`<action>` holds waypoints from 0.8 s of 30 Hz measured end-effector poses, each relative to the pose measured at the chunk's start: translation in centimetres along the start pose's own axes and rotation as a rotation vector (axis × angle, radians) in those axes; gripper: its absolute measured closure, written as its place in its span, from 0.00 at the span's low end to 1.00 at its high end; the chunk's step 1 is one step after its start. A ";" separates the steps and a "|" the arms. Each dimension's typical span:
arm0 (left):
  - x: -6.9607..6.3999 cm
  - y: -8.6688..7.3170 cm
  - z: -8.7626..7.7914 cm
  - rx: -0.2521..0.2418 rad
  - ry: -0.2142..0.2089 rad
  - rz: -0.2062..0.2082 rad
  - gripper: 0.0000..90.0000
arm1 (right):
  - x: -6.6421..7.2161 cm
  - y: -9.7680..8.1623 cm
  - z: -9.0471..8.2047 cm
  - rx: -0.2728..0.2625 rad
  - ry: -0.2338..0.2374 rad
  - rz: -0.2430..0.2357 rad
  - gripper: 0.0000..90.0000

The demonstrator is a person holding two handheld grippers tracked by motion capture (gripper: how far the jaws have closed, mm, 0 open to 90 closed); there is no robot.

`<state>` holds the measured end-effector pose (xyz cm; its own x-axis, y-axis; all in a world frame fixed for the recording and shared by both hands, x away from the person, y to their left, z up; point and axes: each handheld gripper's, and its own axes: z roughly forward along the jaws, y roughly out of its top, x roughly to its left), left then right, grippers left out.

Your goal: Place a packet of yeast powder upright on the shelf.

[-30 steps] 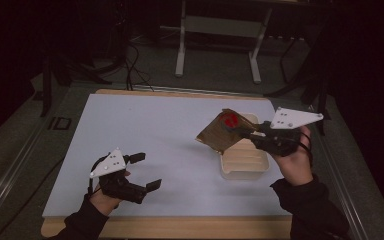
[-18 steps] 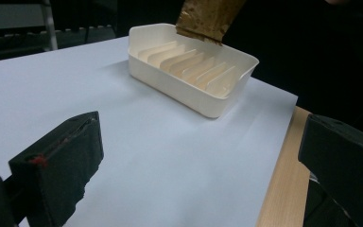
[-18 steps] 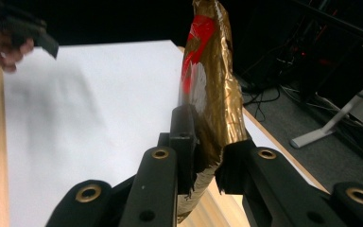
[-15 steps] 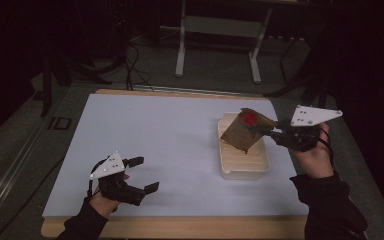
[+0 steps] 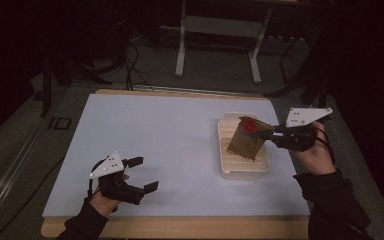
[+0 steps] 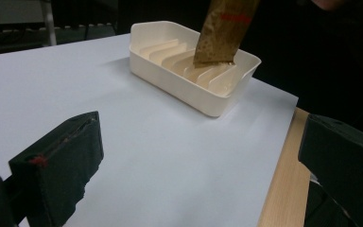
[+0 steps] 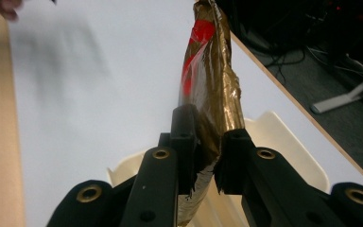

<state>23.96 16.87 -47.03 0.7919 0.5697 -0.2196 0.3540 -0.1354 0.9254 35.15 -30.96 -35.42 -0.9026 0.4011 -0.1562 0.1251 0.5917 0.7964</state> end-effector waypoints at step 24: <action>0.2 -0.3 0.0 -0.008 -0.004 -0.019 0.02 | -0.4 0.3 4.0 -0.021 0.063 -0.003 0.89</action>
<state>24.03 17.02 -47.38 0.7871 0.5687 -0.2389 0.3652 -0.1175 0.9235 37.22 -28.14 -37.49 -0.9271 0.3544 -0.1219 0.1145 0.5776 0.8082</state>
